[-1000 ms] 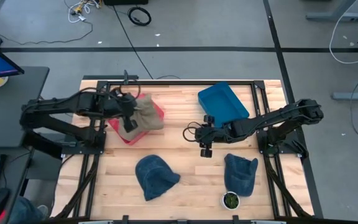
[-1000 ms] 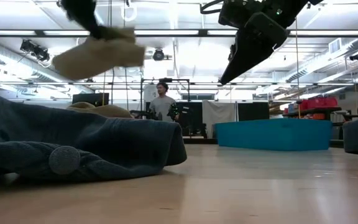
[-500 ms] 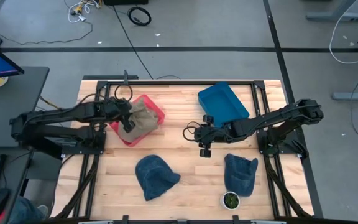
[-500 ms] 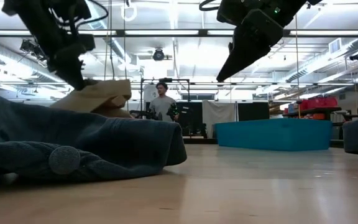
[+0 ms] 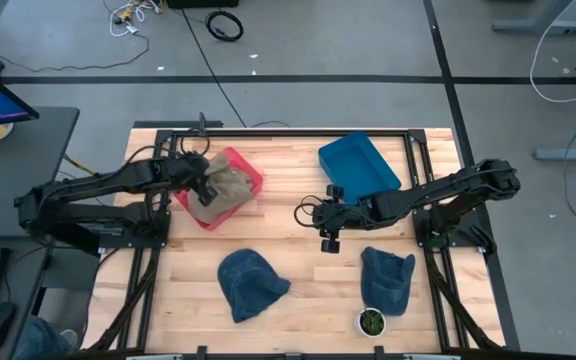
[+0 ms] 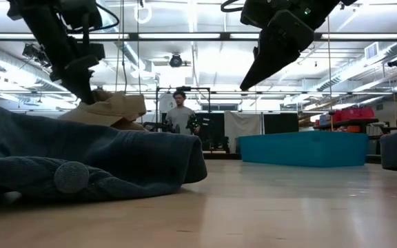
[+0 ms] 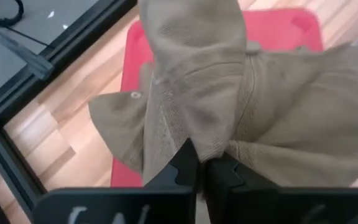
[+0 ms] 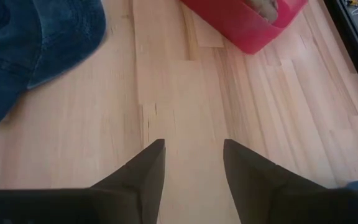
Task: Pick & Place hat
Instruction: Put the brown cap into the red bin
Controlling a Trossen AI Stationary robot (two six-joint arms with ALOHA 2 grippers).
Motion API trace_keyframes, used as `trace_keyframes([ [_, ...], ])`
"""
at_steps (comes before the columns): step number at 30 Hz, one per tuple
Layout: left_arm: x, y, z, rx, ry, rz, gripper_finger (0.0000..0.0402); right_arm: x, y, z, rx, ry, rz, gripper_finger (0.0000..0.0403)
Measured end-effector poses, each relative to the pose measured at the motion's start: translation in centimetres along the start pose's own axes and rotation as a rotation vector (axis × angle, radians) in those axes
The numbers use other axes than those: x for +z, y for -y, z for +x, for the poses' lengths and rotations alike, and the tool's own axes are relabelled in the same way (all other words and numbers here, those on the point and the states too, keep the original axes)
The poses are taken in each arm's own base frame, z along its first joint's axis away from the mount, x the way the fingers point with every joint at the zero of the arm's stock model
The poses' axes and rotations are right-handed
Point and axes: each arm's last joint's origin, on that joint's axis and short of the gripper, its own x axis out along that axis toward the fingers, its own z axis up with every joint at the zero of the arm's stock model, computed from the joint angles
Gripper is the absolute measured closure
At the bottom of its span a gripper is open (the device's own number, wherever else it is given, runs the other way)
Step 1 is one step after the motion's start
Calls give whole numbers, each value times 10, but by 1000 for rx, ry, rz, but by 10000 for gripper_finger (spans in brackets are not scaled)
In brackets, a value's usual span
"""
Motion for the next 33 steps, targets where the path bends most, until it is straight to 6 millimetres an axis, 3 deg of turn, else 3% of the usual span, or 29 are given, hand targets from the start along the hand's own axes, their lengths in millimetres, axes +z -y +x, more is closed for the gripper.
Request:
trace_keyframes([
  [7,-16,3,23,39,-75,-22,364,0,0,0,0,3,1,236],
  [13,-16,5,29,42,-91,-72,300,0,0,0,0,3,1,236],
  [17,-8,5,22,35,-69,-78,248,0,0,0,0,3,1,236],
  [21,16,6,1,7,7,-88,217,0,0,0,1,2,8,236],
  [27,39,3,-23,38,79,-104,208,0,0,0,2,1,4,236],
  [33,28,14,-14,-35,29,-66,231,0,0,0,2,2,4,236],
])
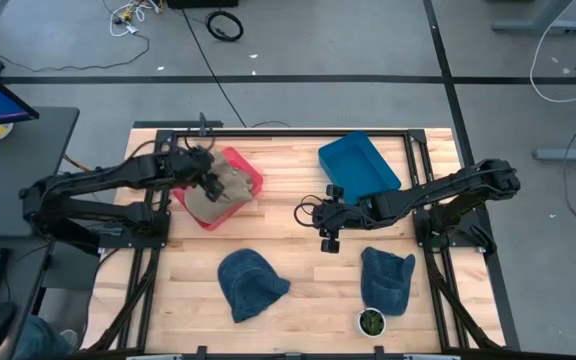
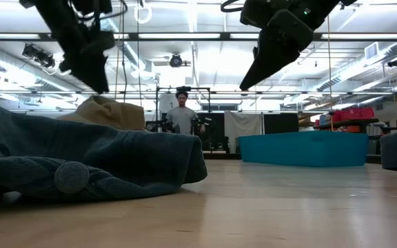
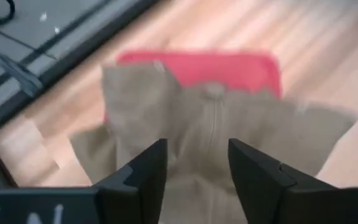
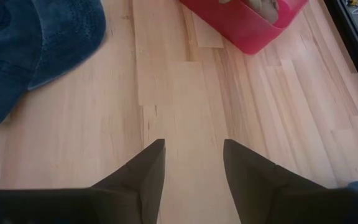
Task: Pick & Place hat
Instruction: Put the brown cap into the red bin
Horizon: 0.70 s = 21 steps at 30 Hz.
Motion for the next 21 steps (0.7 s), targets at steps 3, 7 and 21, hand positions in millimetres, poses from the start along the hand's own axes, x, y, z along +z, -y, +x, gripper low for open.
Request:
trace_keyframes([
  [3,-18,3,13,13,-62,0,259,0,0,0,0,2,0,236],
  [7,-43,4,34,17,-84,-35,307,0,0,0,-1,4,1,236],
  [21,-98,-10,80,38,-65,-195,395,2,0,0,-3,16,5,236],
])
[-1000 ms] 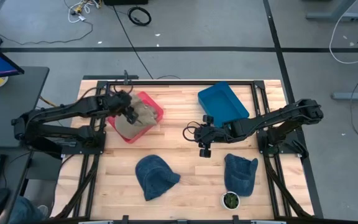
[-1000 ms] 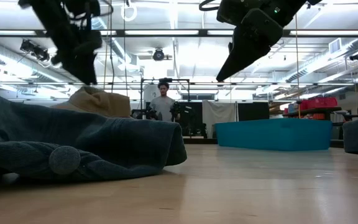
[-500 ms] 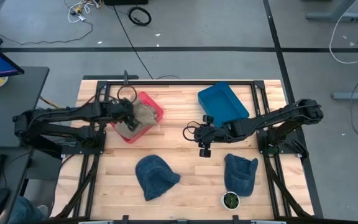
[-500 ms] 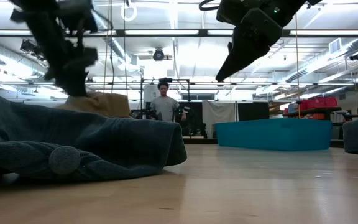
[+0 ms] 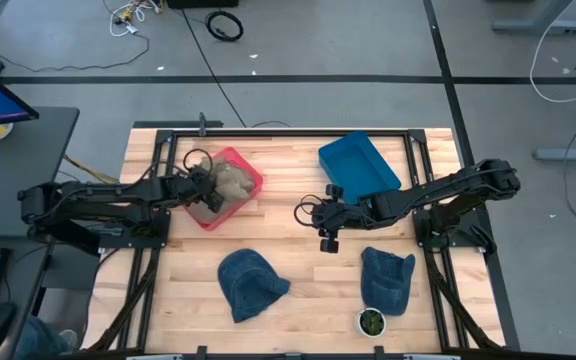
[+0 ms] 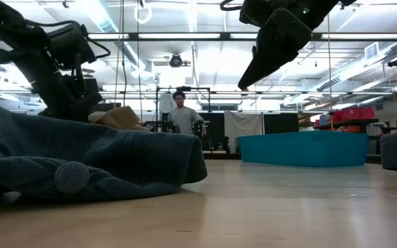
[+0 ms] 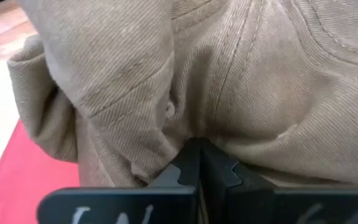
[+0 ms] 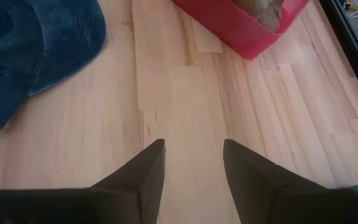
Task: Pick & Place hat
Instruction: Put the brown cap into the red bin
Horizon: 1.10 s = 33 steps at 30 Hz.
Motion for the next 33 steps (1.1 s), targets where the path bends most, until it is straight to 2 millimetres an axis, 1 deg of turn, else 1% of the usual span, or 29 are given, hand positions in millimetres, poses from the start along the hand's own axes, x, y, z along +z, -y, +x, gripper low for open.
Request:
trace_keyframes([
  [6,1,2,1,-29,15,16,397,1,0,0,1,15,4,236],
  [10,11,6,-6,-54,20,9,388,1,0,0,1,14,4,236],
  [14,30,13,-22,-77,-9,54,368,1,0,0,1,12,4,236],
  [17,46,19,-39,-80,-6,85,347,1,0,0,1,11,3,236],
  [21,64,28,-60,-73,64,146,317,1,0,0,1,10,4,236],
  [24,75,36,-69,-110,140,155,299,1,0,0,2,10,3,236],
  [28,76,48,-71,-261,186,174,296,1,0,0,1,10,3,236],
  [30,73,55,-66,-321,174,197,302,1,0,0,1,9,2,236],
  [33,62,61,-56,-344,123,237,316,1,0,0,2,9,-16,236],
])
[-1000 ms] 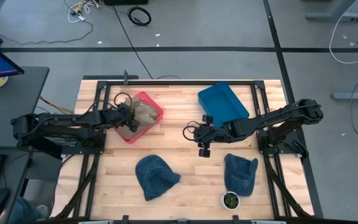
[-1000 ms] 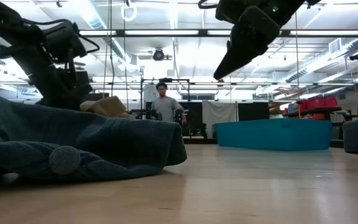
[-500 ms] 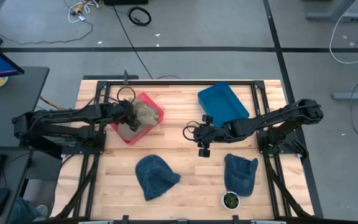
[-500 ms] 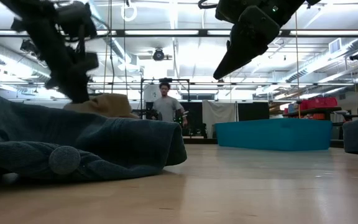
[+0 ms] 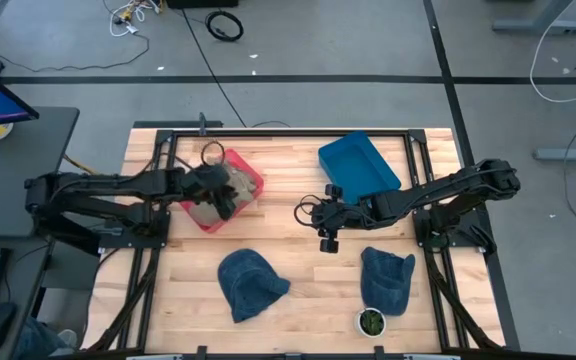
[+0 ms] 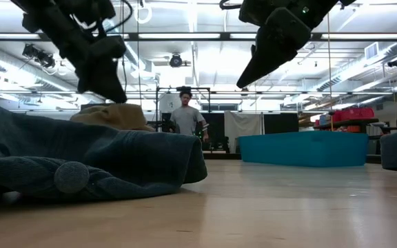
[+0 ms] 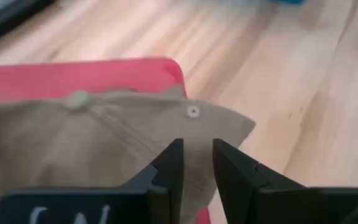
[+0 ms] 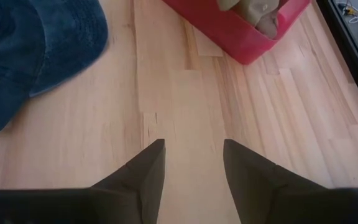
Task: Pick & Place hat
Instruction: Put the brown cap into the red bin, then put the right blue cap into the blue bin
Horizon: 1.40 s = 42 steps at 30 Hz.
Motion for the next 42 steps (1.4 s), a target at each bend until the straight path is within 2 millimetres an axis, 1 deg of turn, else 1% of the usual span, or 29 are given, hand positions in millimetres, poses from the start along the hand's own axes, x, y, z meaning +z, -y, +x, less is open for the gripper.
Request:
trace_keyframes([
  [2,-7,2,9,12,-34,19,326,0,0,0,0,0,-5,236],
  [4,-14,0,19,80,-68,34,335,0,0,0,0,3,-5,236],
  [8,-17,-6,35,301,-40,46,355,1,0,0,1,5,-4,236],
  [11,-18,-14,45,382,-60,44,370,1,0,0,1,5,-4,236],
  [13,-20,-18,53,382,-99,26,378,1,0,0,1,6,-4,236],
  [17,-27,-23,71,329,-207,8,391,1,0,0,1,6,-4,236],
  [20,-32,-23,83,339,-237,15,396,1,0,0,2,6,7,236],
  [22,-32,-22,87,338,-233,12,397,0,0,0,9,2,23,236],
  [26,-26,-20,83,322,-213,-10,390,-2,-1,0,10,-17,40,236],
  [32,-6,-13,65,246,-179,-35,363,-4,-6,-4,21,-35,18,236],
  [35,0,-9,54,236,-180,-11,344,-6,-9,-14,35,-72,12,236],
  [37,4,-6,47,225,-177,19,328,-5,-10,-25,64,-120,35,236],
  [39,10,-2,39,212,-166,40,310,-2,-11,-36,97,-169,84,236],
  [42,18,4,32,190,-127,48,285,-3,-14,-52,171,-300,178,236],
])
